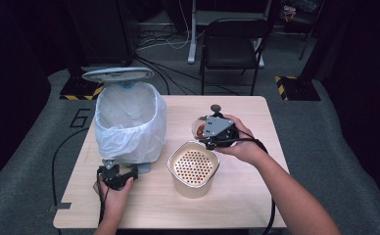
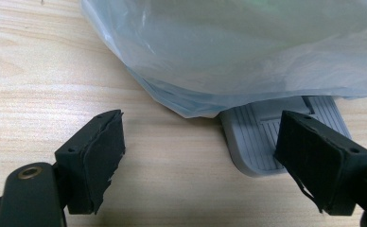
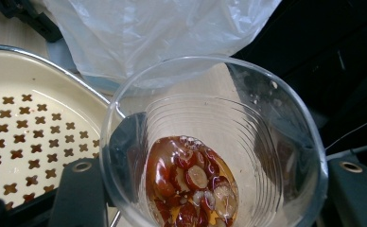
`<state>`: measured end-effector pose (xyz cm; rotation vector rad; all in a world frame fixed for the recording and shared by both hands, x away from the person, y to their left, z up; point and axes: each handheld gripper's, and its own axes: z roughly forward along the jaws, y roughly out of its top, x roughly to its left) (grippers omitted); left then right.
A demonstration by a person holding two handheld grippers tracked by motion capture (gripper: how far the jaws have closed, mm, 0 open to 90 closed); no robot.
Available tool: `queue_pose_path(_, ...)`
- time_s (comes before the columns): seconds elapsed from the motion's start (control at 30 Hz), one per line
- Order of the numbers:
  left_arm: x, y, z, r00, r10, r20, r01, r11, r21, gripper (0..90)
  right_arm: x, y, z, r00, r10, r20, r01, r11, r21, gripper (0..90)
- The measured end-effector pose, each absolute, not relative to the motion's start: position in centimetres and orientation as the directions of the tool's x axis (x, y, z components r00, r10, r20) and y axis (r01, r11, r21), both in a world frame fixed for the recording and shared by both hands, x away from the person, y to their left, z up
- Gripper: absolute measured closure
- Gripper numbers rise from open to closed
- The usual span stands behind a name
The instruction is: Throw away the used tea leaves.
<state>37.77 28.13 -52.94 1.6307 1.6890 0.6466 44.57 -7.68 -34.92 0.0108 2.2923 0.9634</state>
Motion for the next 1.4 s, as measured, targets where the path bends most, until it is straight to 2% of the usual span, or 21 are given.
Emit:
queue_pose_path(0.27, 37.8, 28.1, -52.9, 0.029, 0.990, -0.136, 0.647, 0.085, 0.758, 16.2, 44.0, -7.6, -35.0, -0.779, 0.182, -0.600, -0.301, 0.731, 0.612, 35.5)
queue_pose_path(0.63, 37.8, 28.1, -52.9, 0.029, 0.990, -0.137, 0.646, 0.086, 0.758, 16.2, 42.4, -7.1, -35.1, -0.688, 0.042, -0.724, -0.417, 0.794, 0.442, 35.8)
queue_pose_path(0.83, 37.8, 28.2, -53.0, 0.027, 0.991, -0.130, 0.633, 0.084, 0.769, 16.2, 40.9, -6.4, -35.1, -0.608, -0.066, -0.791, -0.497, 0.809, 0.314, 36.2)
queue_pose_path(0.97, 37.8, 28.2, -53.0, 0.027, 0.991, -0.129, 0.634, 0.083, 0.769, 16.2, 39.7, -5.7, -35.6, -0.482, -0.188, -0.856, -0.567, 0.812, 0.140, 36.9)
queue_pose_path(1.03, 37.8, 28.2, -53.0, 0.027, 0.991, -0.129, 0.635, 0.082, 0.768, 16.2, 38.9, -5.3, -36.3, -0.396, -0.278, -0.875, -0.599, 0.801, 0.016, 38.0)
queue_pose_path(1.2, 37.8, 28.2, -52.9, 0.030, 0.990, -0.136, 0.647, 0.084, 0.758, 16.2, 37.6, -4.8, -37.5, -0.229, -0.400, -0.888, -0.630, 0.756, -0.179, 39.6)
queue_pose_path(1.27, 37.8, 28.2, -52.9, 0.031, 0.991, -0.131, 0.643, 0.081, 0.761, 16.2, 37.2, -4.6, -38.0, -0.115, -0.452, -0.884, -0.622, 0.727, -0.290, 40.2)
queue_pose_path(1.4, 37.8, 28.3, -52.9, 0.041, 0.993, -0.110, 0.647, 0.058, 0.760, 16.2, 36.6, -4.6, -38.5, 0.002, -0.484, -0.875, -0.607, 0.695, -0.386, 40.5)
